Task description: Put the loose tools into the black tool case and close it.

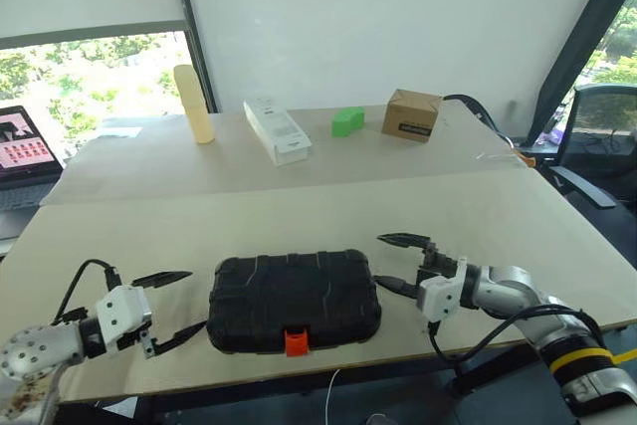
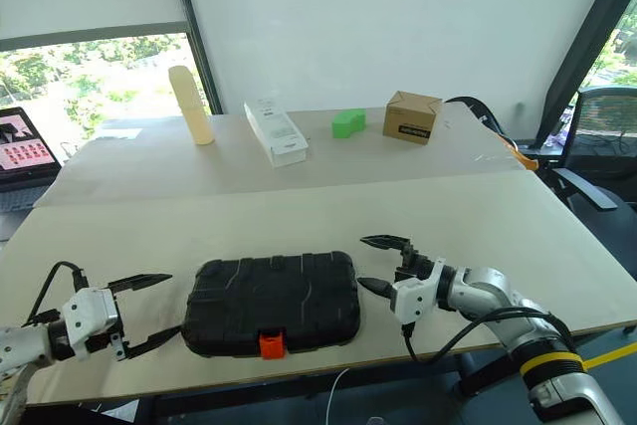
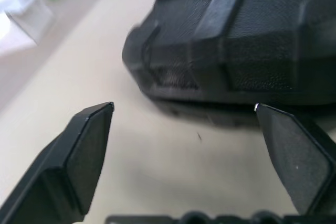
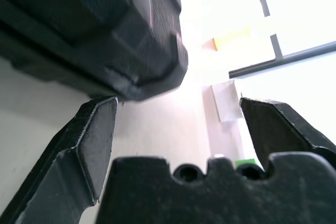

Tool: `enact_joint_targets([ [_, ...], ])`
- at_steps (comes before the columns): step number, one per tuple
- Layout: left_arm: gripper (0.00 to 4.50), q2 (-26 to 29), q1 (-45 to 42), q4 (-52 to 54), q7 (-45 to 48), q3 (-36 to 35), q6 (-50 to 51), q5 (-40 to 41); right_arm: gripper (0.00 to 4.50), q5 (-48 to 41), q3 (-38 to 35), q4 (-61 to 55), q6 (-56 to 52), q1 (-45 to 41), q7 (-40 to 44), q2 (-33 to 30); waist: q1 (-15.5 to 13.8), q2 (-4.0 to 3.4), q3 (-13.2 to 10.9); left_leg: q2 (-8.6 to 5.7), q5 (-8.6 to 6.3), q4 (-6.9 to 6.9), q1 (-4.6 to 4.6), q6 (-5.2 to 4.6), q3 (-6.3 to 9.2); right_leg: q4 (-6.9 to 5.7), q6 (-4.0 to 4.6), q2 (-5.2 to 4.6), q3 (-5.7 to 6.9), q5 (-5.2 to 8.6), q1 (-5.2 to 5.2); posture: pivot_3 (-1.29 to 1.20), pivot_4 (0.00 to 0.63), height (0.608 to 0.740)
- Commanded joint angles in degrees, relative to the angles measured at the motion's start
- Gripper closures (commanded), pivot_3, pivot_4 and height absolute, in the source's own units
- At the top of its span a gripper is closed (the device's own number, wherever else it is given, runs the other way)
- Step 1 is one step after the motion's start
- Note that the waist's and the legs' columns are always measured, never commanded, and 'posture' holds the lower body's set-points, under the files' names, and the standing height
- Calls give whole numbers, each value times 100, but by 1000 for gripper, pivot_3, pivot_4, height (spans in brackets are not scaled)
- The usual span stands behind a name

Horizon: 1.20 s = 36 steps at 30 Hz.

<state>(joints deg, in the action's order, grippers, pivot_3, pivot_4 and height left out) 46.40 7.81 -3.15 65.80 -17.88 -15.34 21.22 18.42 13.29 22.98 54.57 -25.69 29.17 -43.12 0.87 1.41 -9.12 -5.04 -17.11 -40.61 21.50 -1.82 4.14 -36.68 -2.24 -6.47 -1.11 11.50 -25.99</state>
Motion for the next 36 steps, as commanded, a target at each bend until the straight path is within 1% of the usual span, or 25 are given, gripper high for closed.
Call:
enact_joint_targets([
  [1,36,455,132,-145,316,-369,713,408,332,-822,-48,-98,-131,291,537,-358,-4,-1,-1,1,-4,1,-1,-6,0,1,0,1,1,0,2,0,150,740],
  [2,36,544,110,-220,355,-403,902,454,332,-1049,-48,-200,-238,403,711,-448,-9,-1,-1,0,-5,2,-4,-8,0,0,-1,0,0,1,3,0,150,740],
  [5,0,883,-77,-499,615,-319,1532,547,1036,-2442,7,-1039,-1279,1117,1786,-897,-13,-15,-11,3,-13,28,-42,-23,2,26,-4,1,5,3,52,0,150,740],
  [6,0,948,-216,-607,731,-242,1590,536,1426,-2833,19,-1428,-1704,1418,2121,-1097,-10,-15,-12,11,-15,44,-65,-26,4,56,-4,5,12,3,82,0,150,740],
  [8,528,952,-707,-834,824,-44,1670,472,2148,-3323,22,-2306,-2496,2054,2564,-1494,-35,-21,-15,12,-18,70,-105,-31,4,66,-6,4,12,4,119,0,150,740],
  [9,676,925,-974,-925,867,60,1701,438,2387,-3432,-19,-2703,-2803,2286,2597,-1584,-43,-22,-16,12,-19,78,-123,-33,6,73,-9,3,16,7,138,0,150,740],
  [10,1108,855,-1308,-1022,837,195,1738,369,2787,-3501,-3,-3096,-3145,2478,2600,-1627,-47,-20,-16,16,-20,79,-132,-34,10,77,-10,4,24,9,152,0,150,740],
  [12,1886,725,-1876,-1204,772,441,1825,238,3521,-3483,18,-3648,-3692,2675,2528,-1555,-32,-12,-15,27,-20,75,-134,-33,13,82,-10,11,30,8,161,0,150,740],
  [14,2581,562,-2490,-1423,655,746,1878,47,4136,-3313,157,-4050,-4097,2734,2437,-1369,-23,-9,-16,27,-20,74,-137,-32,11,81,-11,10,26,7,163,0,150,740],
  [15,2797,441,-2860,-1588,625,954,1879,-100,4428,-3174,274,-4177,-4317,2687,2337,-1175,-23,-7,-15,27,-18,74,-136,-29,13,81,-11,13,30,7,162,0,150,740],
  [16,3294,332,-3163,-1744,619,1132,1858,-243,4500,-3042,384,-4264,-4508,2625,2278,-1004,-31,-4,-15,27,-17,74,-137,-27,13,77,-10,13,30,6,164,0,150,740],
  [17,3524,223,-3452,-1923,541,1301,1815,-432,4500,-2890,475,-4323,-4688,2546,2224,-829,-29,-4,-15,24,-17,71,-134,-26,14,77,-10,14,31,6,160,0,150,740],
  [19,4277,26,-3941,-2266,365,1613,1783,-794,4500,-2589,660,-4358,-5136,2354,2108,-511,-32,-3,-14,14,-15,71,-132,-23,13,74,-10,7,27,5,156,0,150,740],
  [20,4460,-46,-4110,-2389,370,1740,1782,-905,4500,-2472,728,-4360,-5219,2253,2084,-366,-28,-3,-15,11,-15,70,-131,-24,13,75,-11,6,27,6,156,0,150,740],
  [22,4460,-144,-4336,-2550,450,2049,1870,-1157,4500,-2372,873,-4380,-5654,2053,2009,-27,-1,-2,-15,3,-15,67,-123,-25,10,79,-16,4,17,4,145,0,150,740],
  [24,4460,-280,-4460,-2600,483,2207,1938,-1241,4500,-2284,1002,-4393,-5983,1808,1925,324,13,0,-15,4,-15,68,-121,-24,9,83,-18,7,16,5,138,0,150,740],
  [27,4460,-263,-4374,-2395,749,2307,2185,-1190,4500,-2217,957,-4380,-6464,1488,1682,846,23,2,-15,3,1,70,-105,3,6,77,-18,5,14,5,111,0,150,740],
  [30,4460,-132,-4105,-2123,926,2204,2340,-1014,4500,-2111,788,-4249,-6730,1206,1440,1171,49,3,-15,2,7,58,-67,15,7,59,-16,6,12,4,68,0,150,740],
  [36,4460,-93,-3659,-1741,652,1854,2572,-893,4500,-1945,553,-3778,-6846,758,1191,1469,24,2,-15,1,9,60,-63,17,7,60,-15,3,11,4,62,0,150,740],
])
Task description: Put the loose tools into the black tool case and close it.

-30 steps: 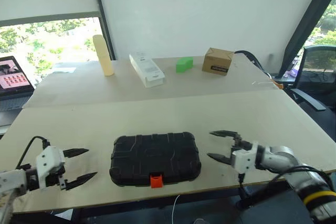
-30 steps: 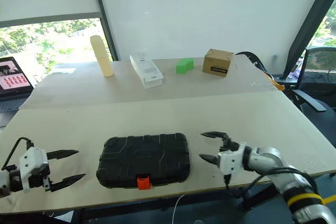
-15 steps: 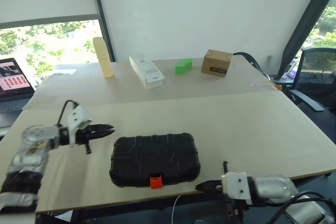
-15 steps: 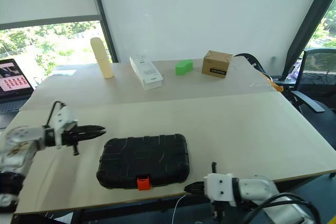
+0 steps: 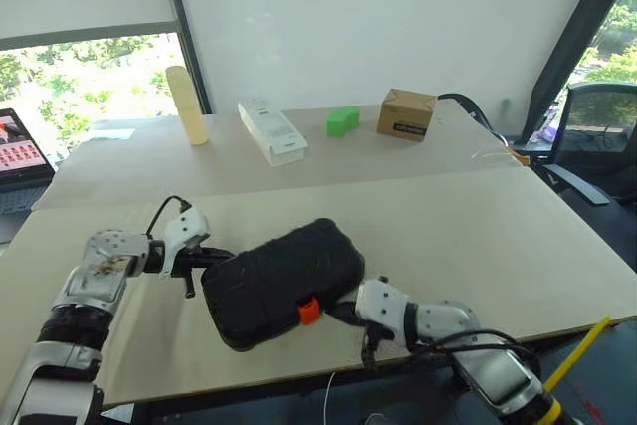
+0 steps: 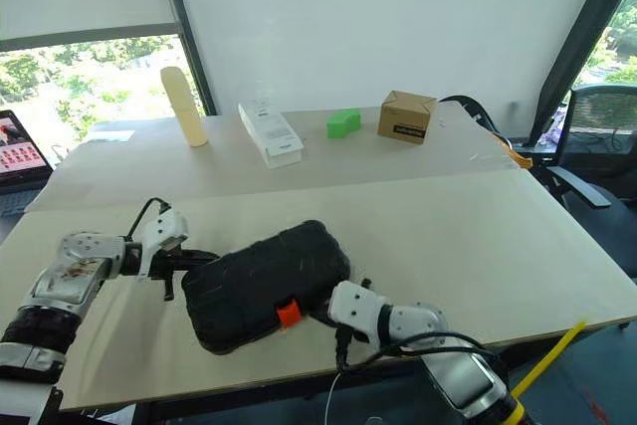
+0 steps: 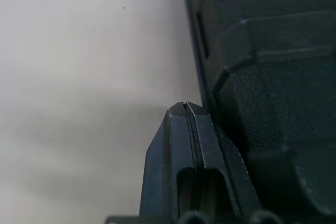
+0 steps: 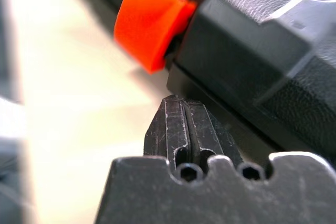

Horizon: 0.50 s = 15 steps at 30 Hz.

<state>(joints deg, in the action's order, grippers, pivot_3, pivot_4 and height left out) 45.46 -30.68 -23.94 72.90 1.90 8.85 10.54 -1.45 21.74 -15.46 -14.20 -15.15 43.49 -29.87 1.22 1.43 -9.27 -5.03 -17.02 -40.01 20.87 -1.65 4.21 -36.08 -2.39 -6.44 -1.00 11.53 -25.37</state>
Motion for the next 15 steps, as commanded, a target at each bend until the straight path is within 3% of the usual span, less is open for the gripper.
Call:
enact_joint_targets([
  [1,4460,-24,291,484,-140,-206,265,238,4500,65,-328,191,27,-396,-266,177,-13,0,0,0,0,0,1,1,0,1,0,0,1,0,-1,0,150,740],
  [9,4460,-45,701,999,-794,-657,576,365,4500,-9,-676,500,148,-539,19,-140,-46,0,0,-2,0,3,5,1,1,4,0,-4,2,0,-3,0,150,740],
  [15,4460,154,213,1611,278,-753,1287,1449,4500,-669,-1075,-567,-120,319,778,-892,-79,1,0,-6,0,-4,39,0,4,2,-1,-9,10,0,-34,0,150,740],
])
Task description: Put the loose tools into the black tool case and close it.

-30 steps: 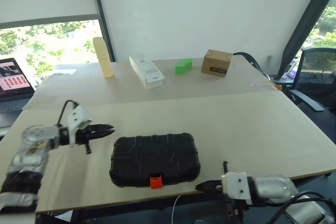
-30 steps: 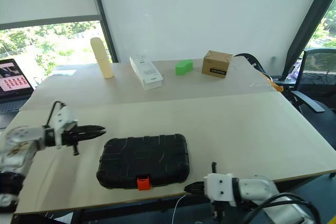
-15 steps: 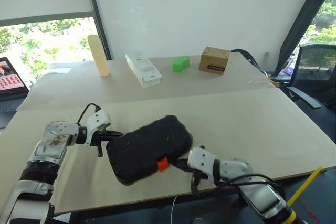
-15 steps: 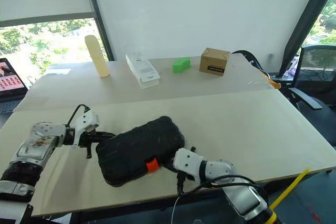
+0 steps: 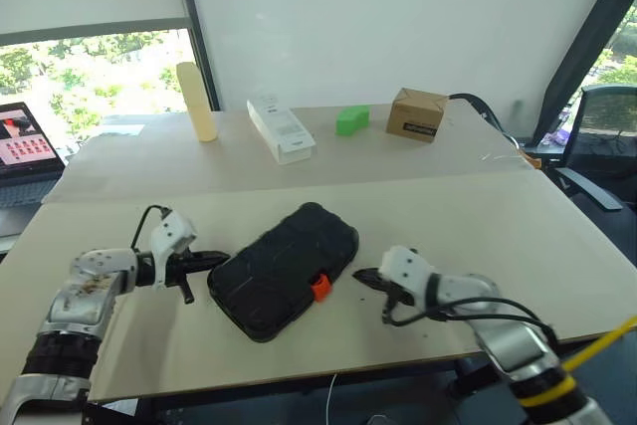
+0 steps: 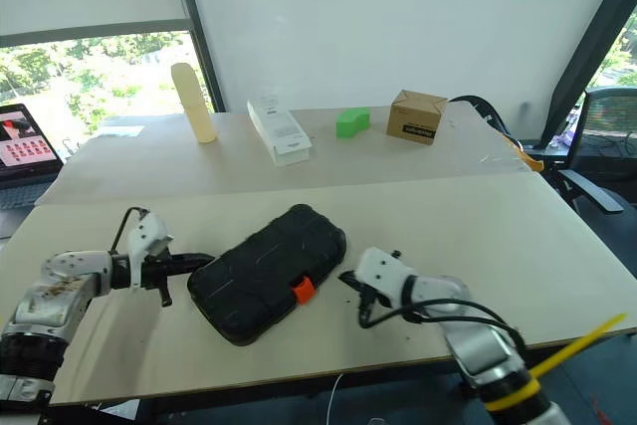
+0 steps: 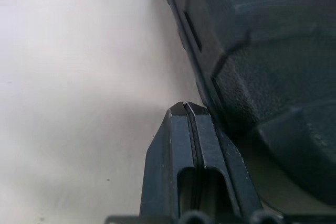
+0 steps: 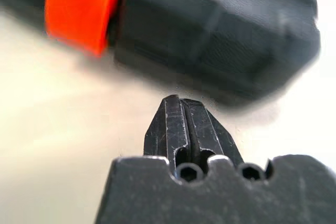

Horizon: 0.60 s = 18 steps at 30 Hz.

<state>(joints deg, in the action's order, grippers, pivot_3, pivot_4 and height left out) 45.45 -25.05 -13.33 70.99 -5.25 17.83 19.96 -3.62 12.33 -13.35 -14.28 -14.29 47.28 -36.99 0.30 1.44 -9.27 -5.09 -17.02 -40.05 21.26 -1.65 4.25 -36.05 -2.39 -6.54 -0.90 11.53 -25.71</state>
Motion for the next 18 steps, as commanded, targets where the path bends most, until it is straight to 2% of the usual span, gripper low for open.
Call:
enact_joint_targets([
  [1,4460,141,-546,675,563,118,569,552,4500,-568,-98,-1023,-244,368,502,-250,24,0,0,1,0,1,3,0,0,-1,0,1,0,0,-1,0,150,740],
  [5,4460,-45,-1045,899,618,771,911,328,4500,-576,130,-1331,-563,459,425,-141,53,0,0,2,0,-5,-4,-1,-1,-2,0,2,-1,0,12,0,150,740],
  [11,4460,-382,-1343,591,179,1629,1033,-435,4500,-202,490,-1040,-713,75,16,364,82,1,-1,5,-15,0,-46,-26,-2,-3,-3,10,-7,-2,49,0,150,740],
  [18,4460,-482,-1430,391,-134,1950,1348,-798,4500,2,658,-712,-733,-278,-129,655,50,0,0,2,-1,-3,-46,-3,-1,-1,-3,7,-7,-2,52,0,150,740],
])
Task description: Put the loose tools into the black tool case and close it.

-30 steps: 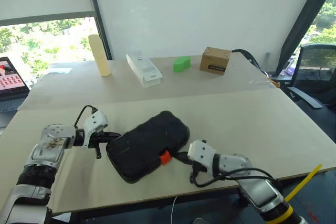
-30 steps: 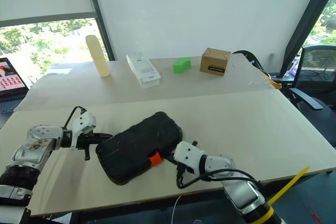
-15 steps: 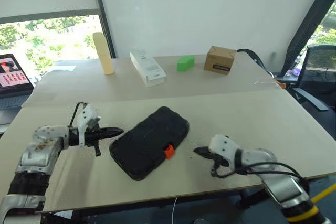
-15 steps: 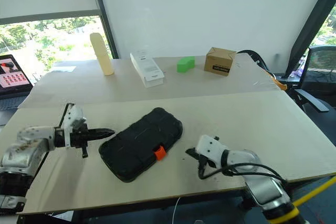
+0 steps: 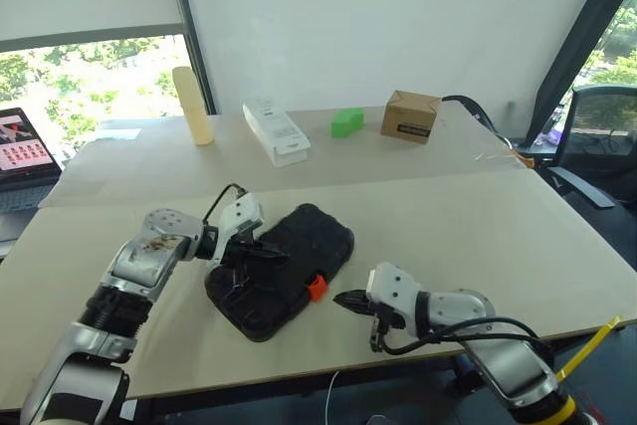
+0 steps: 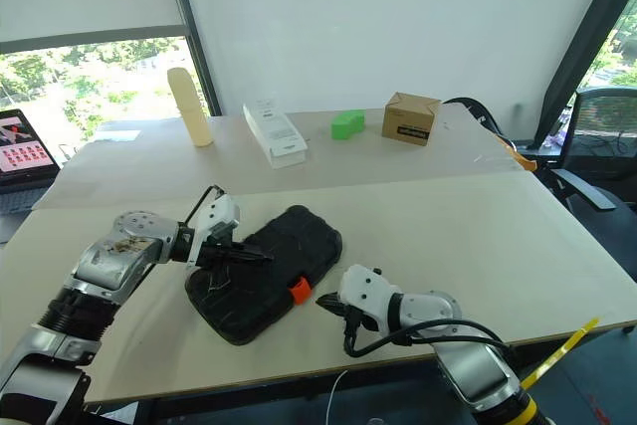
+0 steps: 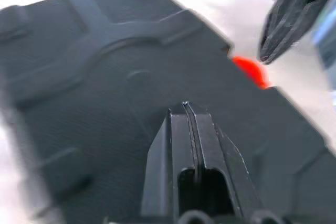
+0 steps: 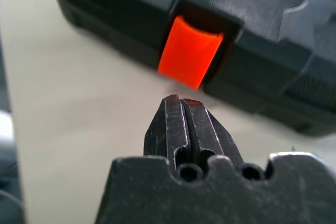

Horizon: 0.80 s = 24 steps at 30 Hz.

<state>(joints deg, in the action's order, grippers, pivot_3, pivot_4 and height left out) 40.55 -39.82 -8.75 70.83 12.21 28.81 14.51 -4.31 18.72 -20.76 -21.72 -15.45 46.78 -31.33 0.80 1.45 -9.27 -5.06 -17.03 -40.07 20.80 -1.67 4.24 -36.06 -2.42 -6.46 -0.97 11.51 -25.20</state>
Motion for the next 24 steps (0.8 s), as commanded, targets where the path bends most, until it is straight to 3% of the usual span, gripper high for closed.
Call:
enact_joint_targets([
  [1,4460,8,76,-40,-134,238,330,-260,4500,94,58,84,23,-213,-79,129,1,-1,0,0,1,0,0,2,0,0,0,0,0,0,0,0,150,740],
  [24,4460,-53,375,-95,-784,383,433,-646,4500,273,250,821,136,-820,-109,733,-1,-2,1,2,-7,17,-55,-11,3,-4,3,1,-2,-2,40,0,150,740],
])
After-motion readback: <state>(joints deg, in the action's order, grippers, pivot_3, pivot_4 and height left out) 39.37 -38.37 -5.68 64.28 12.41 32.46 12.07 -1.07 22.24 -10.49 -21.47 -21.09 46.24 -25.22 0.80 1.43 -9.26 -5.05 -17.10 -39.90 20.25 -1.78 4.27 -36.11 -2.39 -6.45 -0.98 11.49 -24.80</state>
